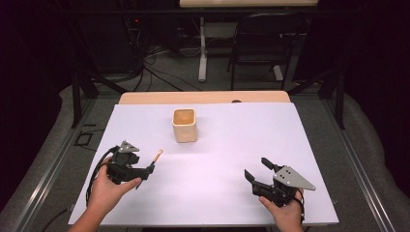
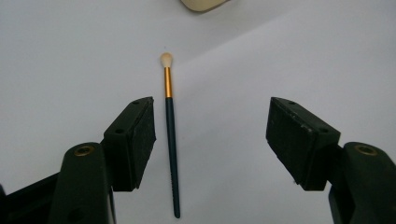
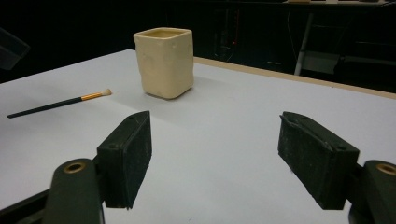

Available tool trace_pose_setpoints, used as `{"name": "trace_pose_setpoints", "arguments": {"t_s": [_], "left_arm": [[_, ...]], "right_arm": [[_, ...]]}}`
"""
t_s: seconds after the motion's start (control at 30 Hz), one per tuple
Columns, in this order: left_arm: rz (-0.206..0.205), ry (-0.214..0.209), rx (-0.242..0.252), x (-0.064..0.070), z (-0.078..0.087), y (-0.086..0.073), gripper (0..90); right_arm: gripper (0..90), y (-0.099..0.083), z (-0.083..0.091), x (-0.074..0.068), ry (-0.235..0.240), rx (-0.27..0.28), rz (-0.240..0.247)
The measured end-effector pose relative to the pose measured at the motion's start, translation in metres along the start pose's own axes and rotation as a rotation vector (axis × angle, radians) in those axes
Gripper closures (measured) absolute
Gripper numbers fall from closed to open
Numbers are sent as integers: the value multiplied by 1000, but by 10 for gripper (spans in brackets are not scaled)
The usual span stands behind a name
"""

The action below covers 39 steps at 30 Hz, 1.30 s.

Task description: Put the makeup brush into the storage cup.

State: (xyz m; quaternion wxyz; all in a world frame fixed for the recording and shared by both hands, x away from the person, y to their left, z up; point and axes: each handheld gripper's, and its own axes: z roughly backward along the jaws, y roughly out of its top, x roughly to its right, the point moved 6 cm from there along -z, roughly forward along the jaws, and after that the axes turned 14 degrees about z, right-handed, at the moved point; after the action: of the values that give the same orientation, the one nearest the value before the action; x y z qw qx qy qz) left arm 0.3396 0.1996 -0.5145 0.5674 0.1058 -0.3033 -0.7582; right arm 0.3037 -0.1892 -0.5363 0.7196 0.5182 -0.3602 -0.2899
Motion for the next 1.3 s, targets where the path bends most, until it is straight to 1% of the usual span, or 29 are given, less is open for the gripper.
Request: {"name": "trace_pose_setpoints", "arguments": {"t_s": [0.27,0.37,0.57,0.67,0.7,0.9,1.07,1.17,1.3], "left_arm": [[3,23,-59,-6,-5,0,331],[3,36,-63,-8,-5,1,332],[7,47,-77,-11,-4,3,338],[9,52,-74,-12,-5,4,343],[9,53,-78,-13,-5,4,343],[10,67,-104,-16,-7,6,347],[3,80,-130,-17,-9,11,348],[6,86,-137,-17,-11,14,348],[9,96,-167,-19,-14,18,357]], "right_arm": [[258,0,0,0,2,-4,0],[258,0,0,0,0,-4,-2],[259,0,0,0,-1,1,-6],[259,0,1,0,5,-14,4],[259,0,1,-1,6,-7,1],[259,0,1,0,6,-14,4],[259,0,0,-1,5,-7,-4],[260,0,0,-1,5,-7,-4],[259,-1,0,-1,8,-18,-11]]}}
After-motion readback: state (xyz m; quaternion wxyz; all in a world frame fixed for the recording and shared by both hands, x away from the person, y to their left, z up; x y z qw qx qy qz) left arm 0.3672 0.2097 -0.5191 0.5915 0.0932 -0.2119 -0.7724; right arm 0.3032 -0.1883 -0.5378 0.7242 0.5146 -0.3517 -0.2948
